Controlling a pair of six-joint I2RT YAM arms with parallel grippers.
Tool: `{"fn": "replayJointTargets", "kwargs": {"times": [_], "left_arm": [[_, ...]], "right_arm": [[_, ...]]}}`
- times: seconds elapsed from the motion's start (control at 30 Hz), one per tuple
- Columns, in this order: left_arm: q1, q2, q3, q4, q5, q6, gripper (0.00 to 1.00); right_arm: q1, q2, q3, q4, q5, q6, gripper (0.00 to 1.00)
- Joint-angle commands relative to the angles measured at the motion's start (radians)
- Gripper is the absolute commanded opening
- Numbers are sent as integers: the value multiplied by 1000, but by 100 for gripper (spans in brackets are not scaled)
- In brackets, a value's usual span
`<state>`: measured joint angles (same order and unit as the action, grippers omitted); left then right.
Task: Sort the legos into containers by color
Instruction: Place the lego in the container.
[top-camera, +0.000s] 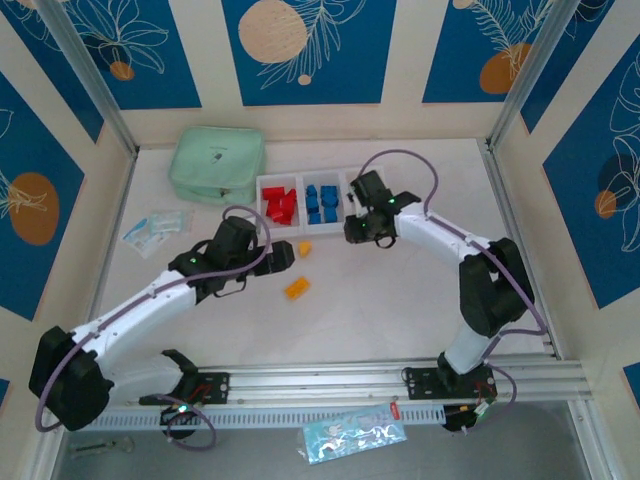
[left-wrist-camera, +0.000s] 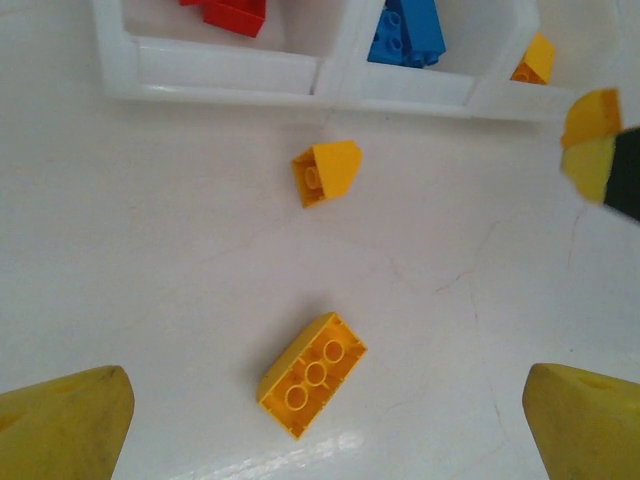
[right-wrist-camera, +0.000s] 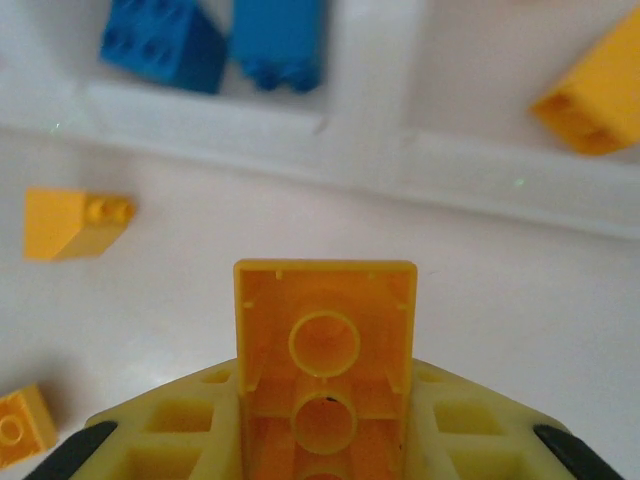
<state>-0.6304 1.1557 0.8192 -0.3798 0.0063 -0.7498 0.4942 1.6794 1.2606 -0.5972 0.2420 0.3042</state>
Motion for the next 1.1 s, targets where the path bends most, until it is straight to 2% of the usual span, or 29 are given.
{"fn": "replayJointTargets", "kwargs": {"times": [0.0,0.43,0.5,0.6,0.67,0.83,1.07], "left_arm": [[-1,45,62,63,53,11,99],[-15,190,160,107,82,29,99],[-16,198,168,104,80,30,99],[-14,204,176,97,77,35,99],[-15,204,181,90,75,40,99],[-15,197,186,82,65,46,99],[-13,147,162,61,46,59,99]], "right_arm": [[-45,20,85,-21,-19,1,22],[-160,373,504,-92,47,-51,24],[-167,409,542,-100,46,-54,29],[-170,442,593,-120,65,-56,41],[-172,441,603,-124,60,-55,47],[-158,387,567,-119,48,-44,52],[-101,222,378,-75,-1,0,56]]}}
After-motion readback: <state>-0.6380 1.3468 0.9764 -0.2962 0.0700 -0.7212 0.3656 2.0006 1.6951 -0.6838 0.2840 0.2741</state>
